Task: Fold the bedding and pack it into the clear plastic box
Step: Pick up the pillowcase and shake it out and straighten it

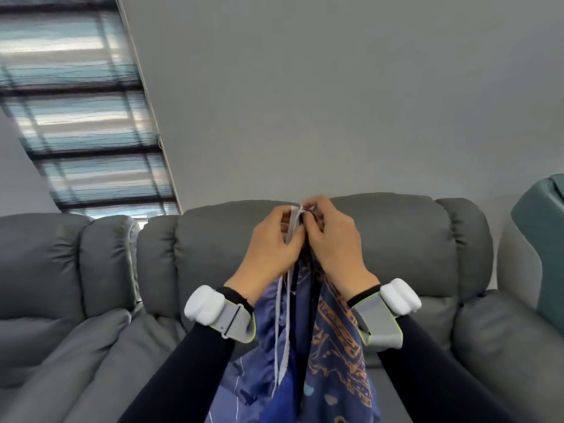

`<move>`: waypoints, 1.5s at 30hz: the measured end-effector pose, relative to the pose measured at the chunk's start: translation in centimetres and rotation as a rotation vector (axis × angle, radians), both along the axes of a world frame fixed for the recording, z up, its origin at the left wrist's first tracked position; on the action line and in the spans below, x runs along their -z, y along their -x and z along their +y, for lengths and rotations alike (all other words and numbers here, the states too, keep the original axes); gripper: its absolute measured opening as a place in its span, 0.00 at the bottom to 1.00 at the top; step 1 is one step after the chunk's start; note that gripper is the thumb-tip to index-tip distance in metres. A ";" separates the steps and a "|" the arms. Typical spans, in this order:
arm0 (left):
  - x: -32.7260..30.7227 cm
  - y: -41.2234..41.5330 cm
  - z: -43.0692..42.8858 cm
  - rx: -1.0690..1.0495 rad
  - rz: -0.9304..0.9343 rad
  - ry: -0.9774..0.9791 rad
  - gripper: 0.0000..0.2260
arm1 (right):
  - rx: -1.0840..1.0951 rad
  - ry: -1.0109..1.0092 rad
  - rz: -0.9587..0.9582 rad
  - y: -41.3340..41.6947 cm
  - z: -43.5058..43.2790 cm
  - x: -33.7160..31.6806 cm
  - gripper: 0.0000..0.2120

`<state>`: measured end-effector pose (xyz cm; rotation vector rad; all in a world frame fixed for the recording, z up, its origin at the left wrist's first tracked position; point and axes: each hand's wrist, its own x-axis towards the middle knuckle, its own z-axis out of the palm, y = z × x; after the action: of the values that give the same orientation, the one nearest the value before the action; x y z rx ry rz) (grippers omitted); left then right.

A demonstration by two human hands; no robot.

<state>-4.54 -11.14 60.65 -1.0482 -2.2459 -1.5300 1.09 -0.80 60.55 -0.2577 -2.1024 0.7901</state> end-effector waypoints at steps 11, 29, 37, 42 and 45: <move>-5.5 5.7 -0.9 -0.222 0.346 0.086 0.09 | -0.293 -0.046 -0.124 -1.4 2.4 2.8 0.09; -10.3 9.0 -1.3 0.005 0.331 0.533 0.07 | -0.440 0.619 -0.066 -4.1 3.4 6.1 0.11; -10.2 8.5 -0.6 0.054 0.316 0.587 0.09 | -0.206 0.628 0.176 -4.2 6.4 5.1 0.13; -11.5 8.2 -0.4 0.046 0.443 0.535 0.09 | 0.295 -0.140 0.105 -4.3 5.7 7.3 0.06; -11.8 7.8 -0.2 0.035 0.509 0.528 0.09 | 0.525 -0.259 0.022 -4.1 6.5 8.5 0.12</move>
<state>-12.34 -11.36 72.46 -1.4173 -2.2831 -0.5672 5.19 5.66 52.08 -0.6215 -1.9591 0.2073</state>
